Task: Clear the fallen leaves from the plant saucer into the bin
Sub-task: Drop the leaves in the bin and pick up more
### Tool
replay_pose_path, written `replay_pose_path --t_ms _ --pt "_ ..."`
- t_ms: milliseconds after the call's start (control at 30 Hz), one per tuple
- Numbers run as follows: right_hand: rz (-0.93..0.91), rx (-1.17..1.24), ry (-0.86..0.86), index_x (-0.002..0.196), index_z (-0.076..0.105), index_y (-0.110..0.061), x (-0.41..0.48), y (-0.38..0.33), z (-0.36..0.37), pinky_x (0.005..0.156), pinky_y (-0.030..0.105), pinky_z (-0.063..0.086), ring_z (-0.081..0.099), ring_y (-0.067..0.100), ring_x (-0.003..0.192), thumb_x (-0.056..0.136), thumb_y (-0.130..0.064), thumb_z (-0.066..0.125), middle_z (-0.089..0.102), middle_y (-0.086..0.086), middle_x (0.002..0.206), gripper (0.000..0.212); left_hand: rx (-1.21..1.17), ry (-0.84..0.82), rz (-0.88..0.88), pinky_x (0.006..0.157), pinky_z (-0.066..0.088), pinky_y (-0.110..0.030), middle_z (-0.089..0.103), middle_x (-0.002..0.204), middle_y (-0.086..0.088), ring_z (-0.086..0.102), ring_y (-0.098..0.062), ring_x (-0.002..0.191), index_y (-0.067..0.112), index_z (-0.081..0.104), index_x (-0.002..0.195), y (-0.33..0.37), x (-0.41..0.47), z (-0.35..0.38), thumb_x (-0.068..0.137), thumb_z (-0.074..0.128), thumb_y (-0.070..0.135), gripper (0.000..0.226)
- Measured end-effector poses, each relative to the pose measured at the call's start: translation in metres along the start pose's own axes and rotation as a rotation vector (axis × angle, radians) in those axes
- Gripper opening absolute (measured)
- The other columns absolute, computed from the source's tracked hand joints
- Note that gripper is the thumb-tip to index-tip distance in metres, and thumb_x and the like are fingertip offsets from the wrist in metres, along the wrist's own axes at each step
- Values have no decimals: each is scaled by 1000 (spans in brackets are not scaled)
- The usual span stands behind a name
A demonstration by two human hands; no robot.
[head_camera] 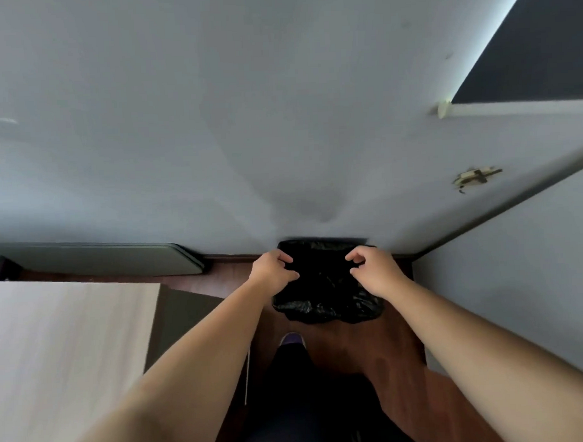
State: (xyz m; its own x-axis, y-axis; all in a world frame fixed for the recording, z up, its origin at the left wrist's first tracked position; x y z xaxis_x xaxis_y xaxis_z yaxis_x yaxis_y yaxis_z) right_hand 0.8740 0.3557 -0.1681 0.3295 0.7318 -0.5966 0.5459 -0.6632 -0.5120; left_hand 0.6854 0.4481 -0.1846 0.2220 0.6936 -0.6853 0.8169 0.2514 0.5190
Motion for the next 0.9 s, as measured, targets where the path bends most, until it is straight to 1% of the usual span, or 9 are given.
replay_pose_path --t_ms 100,167,300,400,467,567,700,767,900 --pt "-91 -16 5 103 65 -15 -16 -28 -13 83 26 44 60 23 102 84 -9 59 64 6 111 20 -57 136 18 82 44 -26 60 100 0 59 -23 103 13 64 106 -3 -34 -28 78 72 19 30" --pt "-177 -29 6 97 67 -14 -29 -52 -16 81 24 44 62 24 98 83 -9 58 67 7 105 17 -113 231 20 81 44 -25 61 97 0 59 -21 98 13 65 104 -8 -62 -46 79 70 18 26" --pt "-394 -105 -48 91 70 -12 -73 -114 -1 76 19 39 63 23 95 82 -9 59 71 8 99 14 -183 433 7 81 49 -26 65 92 -2 61 -18 87 11 68 99 -42 -139 -84 78 69 15 22" --pt "-560 -171 -116 88 70 -13 -112 -167 25 74 19 40 64 23 93 81 -11 60 73 9 96 13 -246 573 -20 74 49 -27 72 94 -10 59 -17 79 13 67 90 -83 -200 -110 79 67 11 12" --pt "-686 -220 -152 86 71 -15 -145 -207 51 76 21 42 65 23 92 80 -13 60 74 8 93 12 -308 695 -72 69 48 -26 69 87 -7 60 -17 78 15 67 88 -122 -250 -127 81 66 14 8" --pt "-853 -289 -236 83 69 -18 -200 -257 99 72 22 41 61 20 83 81 -15 59 70 5 84 11 -348 852 -179 69 46 -23 67 84 -1 61 -15 78 15 69 93 -188 -326 -136 82 65 20 12" --pt "-1062 -431 -404 89 69 -18 -281 -291 177 66 22 43 59 17 78 85 -17 57 66 1 84 13 -433 1033 -390 70 46 -22 66 80 1 61 -15 78 19 67 84 -286 -423 -123 80 64 19 5" --pt "-1141 -501 -480 92 69 -18 -314 -294 210 66 22 45 60 17 79 86 -18 56 64 -2 82 14 -438 1074 -465 72 48 -24 65 79 2 62 -17 80 22 62 79 -323 -459 -111 79 63 18 4" --pt "-1271 -645 -610 91 70 -21 -372 -291 282 65 23 48 62 15 76 86 -19 56 63 -7 79 15 -384 1119 -602 79 48 -26 67 83 -3 63 -22 86 21 60 81 -400 -535 -94 78 62 13 9"
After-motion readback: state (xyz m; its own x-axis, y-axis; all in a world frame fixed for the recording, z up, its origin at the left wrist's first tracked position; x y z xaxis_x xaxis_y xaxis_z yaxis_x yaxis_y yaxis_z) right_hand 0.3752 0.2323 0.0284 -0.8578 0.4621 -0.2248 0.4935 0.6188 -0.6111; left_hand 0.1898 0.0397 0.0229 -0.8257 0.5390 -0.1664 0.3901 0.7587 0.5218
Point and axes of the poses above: each hand's wrist, its own x-axis towards the middle knuckle, its own z-axis out of the palm, y = z × x, the point moved 3 cm from there along x, towards the middle knuckle
